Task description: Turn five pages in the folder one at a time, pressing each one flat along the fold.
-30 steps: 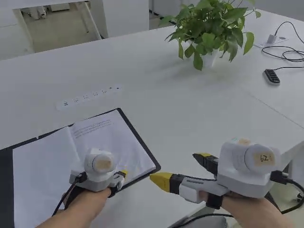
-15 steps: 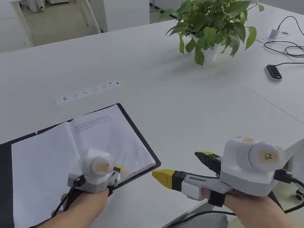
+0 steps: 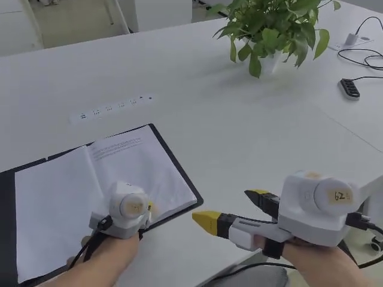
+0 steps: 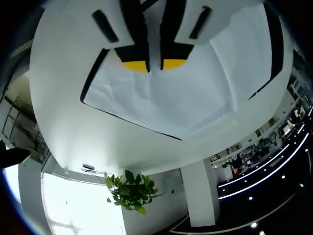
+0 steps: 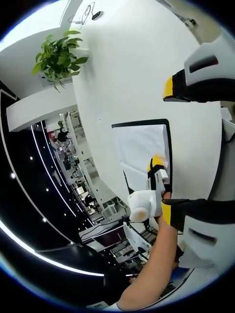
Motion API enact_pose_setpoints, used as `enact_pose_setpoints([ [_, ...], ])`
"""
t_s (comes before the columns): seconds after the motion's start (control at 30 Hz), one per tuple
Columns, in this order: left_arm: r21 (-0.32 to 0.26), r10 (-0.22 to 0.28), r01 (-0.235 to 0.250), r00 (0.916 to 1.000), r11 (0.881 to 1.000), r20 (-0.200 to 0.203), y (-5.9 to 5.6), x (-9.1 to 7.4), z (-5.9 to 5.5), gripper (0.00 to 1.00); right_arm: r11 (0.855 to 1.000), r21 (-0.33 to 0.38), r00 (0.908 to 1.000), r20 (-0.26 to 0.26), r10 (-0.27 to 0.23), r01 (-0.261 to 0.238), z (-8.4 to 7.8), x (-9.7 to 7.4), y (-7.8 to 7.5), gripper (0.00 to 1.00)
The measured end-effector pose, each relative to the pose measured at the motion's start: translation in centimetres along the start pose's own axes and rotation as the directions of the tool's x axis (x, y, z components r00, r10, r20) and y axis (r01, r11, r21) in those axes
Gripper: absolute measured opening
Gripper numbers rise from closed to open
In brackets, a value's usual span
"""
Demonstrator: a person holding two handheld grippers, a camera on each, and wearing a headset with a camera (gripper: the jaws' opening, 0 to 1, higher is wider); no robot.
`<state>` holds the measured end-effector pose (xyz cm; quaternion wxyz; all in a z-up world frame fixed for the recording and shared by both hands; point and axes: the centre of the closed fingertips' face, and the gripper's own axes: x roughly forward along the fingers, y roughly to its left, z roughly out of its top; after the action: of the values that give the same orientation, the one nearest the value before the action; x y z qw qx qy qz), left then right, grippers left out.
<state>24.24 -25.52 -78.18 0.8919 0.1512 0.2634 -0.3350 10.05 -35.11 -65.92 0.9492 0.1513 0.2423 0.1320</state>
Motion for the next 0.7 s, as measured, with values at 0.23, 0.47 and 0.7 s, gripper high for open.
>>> enact_pose_setpoints([
  [0.23, -0.086, 0.003, -0.003, 1.0000, 0.996, 0.001, 0.1, 0.1, 0.1, 0.04, 1.000, -0.010, 0.9997, -0.019, 0.012, -0.012, 0.1, 0.7, -0.3, 0.78],
  [0.47, -0.231, -0.015, 0.019, 0.9997, 0.973, 0.018, 0.0, 0.1, 0.1, 0.00, 0.999, -0.019, 0.9987, -0.038, 0.034, -0.035, 0.5, 1.8, -0.7, 0.72],
  [0.7, -0.315, -0.037, 0.044, 0.9989, 0.948, 0.028, 0.2, 0.1, 0.1, 0.00, 0.996, -0.034, 0.9936, -0.084, 0.075, -0.078, 0.5, 4.3, -1.1, 0.67],
])
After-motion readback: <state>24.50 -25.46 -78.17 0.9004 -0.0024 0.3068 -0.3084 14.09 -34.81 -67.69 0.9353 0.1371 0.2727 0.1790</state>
